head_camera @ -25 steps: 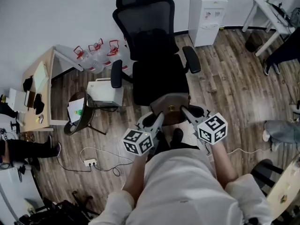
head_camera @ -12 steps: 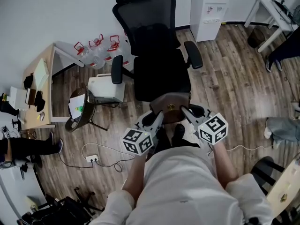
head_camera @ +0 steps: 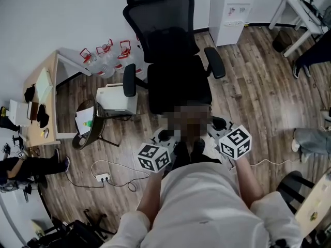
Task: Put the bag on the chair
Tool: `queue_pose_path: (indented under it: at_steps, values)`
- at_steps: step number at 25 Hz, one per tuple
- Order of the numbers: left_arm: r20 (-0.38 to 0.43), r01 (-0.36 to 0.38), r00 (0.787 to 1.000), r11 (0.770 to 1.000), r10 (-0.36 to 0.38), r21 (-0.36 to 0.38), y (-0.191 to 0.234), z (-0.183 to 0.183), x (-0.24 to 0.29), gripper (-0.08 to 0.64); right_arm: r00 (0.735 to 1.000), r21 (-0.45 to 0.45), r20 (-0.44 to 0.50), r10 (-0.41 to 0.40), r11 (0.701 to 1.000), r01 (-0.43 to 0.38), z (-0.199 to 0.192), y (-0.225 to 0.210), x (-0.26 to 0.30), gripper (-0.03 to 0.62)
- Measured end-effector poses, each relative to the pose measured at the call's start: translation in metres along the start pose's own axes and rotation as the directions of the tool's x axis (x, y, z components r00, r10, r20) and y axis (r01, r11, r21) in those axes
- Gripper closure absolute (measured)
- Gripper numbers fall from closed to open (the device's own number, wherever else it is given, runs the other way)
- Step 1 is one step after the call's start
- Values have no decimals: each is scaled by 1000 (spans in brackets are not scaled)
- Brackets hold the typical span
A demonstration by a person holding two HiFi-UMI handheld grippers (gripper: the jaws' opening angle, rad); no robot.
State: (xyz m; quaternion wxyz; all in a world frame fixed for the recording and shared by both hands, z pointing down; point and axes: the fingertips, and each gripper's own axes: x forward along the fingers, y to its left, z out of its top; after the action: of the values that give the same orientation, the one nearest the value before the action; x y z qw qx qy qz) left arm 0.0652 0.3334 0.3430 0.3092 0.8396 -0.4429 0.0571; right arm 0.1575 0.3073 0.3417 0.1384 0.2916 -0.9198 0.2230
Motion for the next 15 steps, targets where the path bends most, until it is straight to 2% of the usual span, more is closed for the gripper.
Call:
queue_pose_path:
  at_steps: [15]
  values:
    - [-34, 25, 999, 1000, -25, 9, 62, 36, 17, 502, 998, 14, -28, -51, 999, 52, 28, -16, 64, 515]
